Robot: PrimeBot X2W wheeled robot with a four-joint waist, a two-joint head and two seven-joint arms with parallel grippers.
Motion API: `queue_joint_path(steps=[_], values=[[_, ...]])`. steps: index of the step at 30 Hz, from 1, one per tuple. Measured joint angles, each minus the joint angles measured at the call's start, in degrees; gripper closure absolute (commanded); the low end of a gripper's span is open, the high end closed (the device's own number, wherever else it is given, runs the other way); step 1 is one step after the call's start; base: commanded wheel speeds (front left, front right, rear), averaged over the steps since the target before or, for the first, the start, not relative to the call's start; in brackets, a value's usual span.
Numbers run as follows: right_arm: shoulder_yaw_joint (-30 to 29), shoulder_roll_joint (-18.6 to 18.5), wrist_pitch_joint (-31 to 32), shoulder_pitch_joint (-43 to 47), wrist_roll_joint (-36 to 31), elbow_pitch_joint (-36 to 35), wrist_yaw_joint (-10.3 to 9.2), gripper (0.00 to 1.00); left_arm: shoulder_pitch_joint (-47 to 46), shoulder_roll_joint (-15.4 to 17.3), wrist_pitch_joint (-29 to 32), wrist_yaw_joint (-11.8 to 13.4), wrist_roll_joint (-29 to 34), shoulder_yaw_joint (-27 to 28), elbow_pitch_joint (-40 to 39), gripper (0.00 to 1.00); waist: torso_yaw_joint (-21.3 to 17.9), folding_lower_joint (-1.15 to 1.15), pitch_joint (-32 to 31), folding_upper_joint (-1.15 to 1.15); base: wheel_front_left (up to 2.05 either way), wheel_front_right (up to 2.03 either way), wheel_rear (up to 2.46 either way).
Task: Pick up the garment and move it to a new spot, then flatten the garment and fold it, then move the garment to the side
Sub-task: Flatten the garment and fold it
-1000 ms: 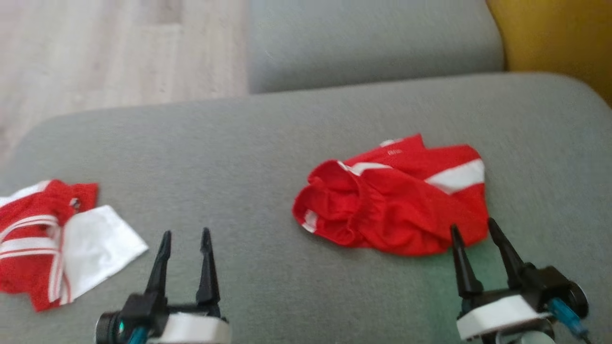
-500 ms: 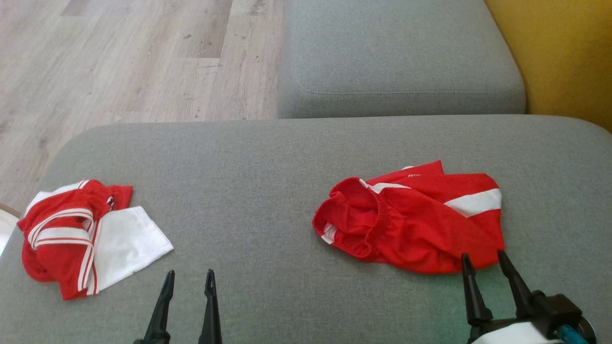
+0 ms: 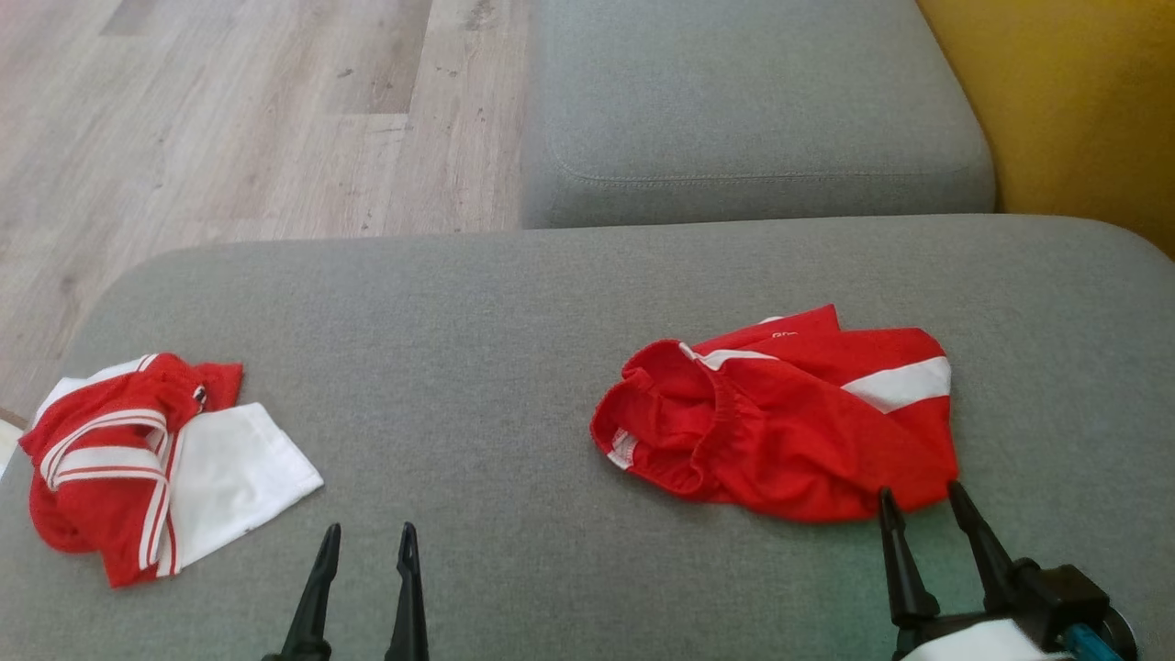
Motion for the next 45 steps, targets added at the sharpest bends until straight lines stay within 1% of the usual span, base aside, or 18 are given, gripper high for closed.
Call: queue_joint_path(steps=[19,24,26,28,30,32,34,37,39,41,45], values=[[0.2,0.0,0.0,-0.1,-0.1,-0.1,0.0,0.0,-0.3,0.0,0.0,0.3,-0.1,-1.6,0.9,0.0,-0.8,0.0,1.0,0.0,0.0,0.0,0.0],[0.7,0.0,0.0,-0.4,-0.3,-0.4,0.0,0.0,-2.6,0.0,0.0,-0.7,-2.2,-3.0,1.5,0.0,-1.3,0.0,2.3,0.0,0.0,0.0,0.0],[0.8,0.0,0.0,-0.6,-0.9,-0.7,0.0,0.0,-5.2,0.0,0.0,-1.4,-4.8,-4.9,2.8,0.0,-1.7,0.0,3.2,0.0,0.0,0.0,0.0],[0.9,0.0,0.0,-1.3,-1.3,-0.9,0.0,0.0,-9.1,0.0,0.0,-2.8,-6.6,-7.9,5.1,0.0,-2.2,0.0,4.3,0.0,0.0,0.0,0.0],[1.2,0.0,0.0,-2.1,-1.7,-1.1,0.0,0.0,-13.8,-0.1,0.2,-3.6,-9.4,-11.4,7.7,0.0,-2.8,0.0,5.3,0.0,0.0,0.0,0.0],[1.6,0.0,0.0,-2.9,-2.8,-1.1,0.0,0.0,-19.2,-0.2,2.3,-4.4,-13.4,-14.9,9.7,0.0,-3.6,0.0,6.5,0.0,0.0,0.0,0.0],[2.1,0.0,0.0,-3.4,-3.4,-1.4,0.0,0.0,-24.6,-0.2,4.8,-5.6,-19.8,-18.4,10.2,0.0,-4.3,0.0,7.9,0.0,0.0,0.0,0.0],[2.7,0.0,0.0,-5.4,-3.7,-1.9,0.0,0.0,-32.8,-0.3,9.0,-5.6,-29.4,-23.6,10.7,0.0,-5.3,0.0,10.7,0.0,0.0,0.0,0.0],[3.3,0.0,0.0,-7.4,-3.8,-2.1,0.0,0.0,-38.3,-0.7,11.2,-4.7,-34.8,-26.0,12.2,0.0,-6.1,0.02,12.7,0.0,0.0,0.0,0.0],[4.2,0.0,0.0,-9.6,-3.9,-2.4,0.0,0.0,-42.9,-0.7,13.3,-2.8,-39.7,-27.6,14.4,0.0,-7.0,0.01,14.6,0.0,0.0,0.0,0.0],[5.0,0.0,0.0,-12.5,-3.9,-2.9,0.0,0.0,-48.8,-0.7,17.7,-0.6,-50.2,-30.5,19.5,0.0,-9.1,0.02,17.9,0.0,0.0,0.0,0.0]])
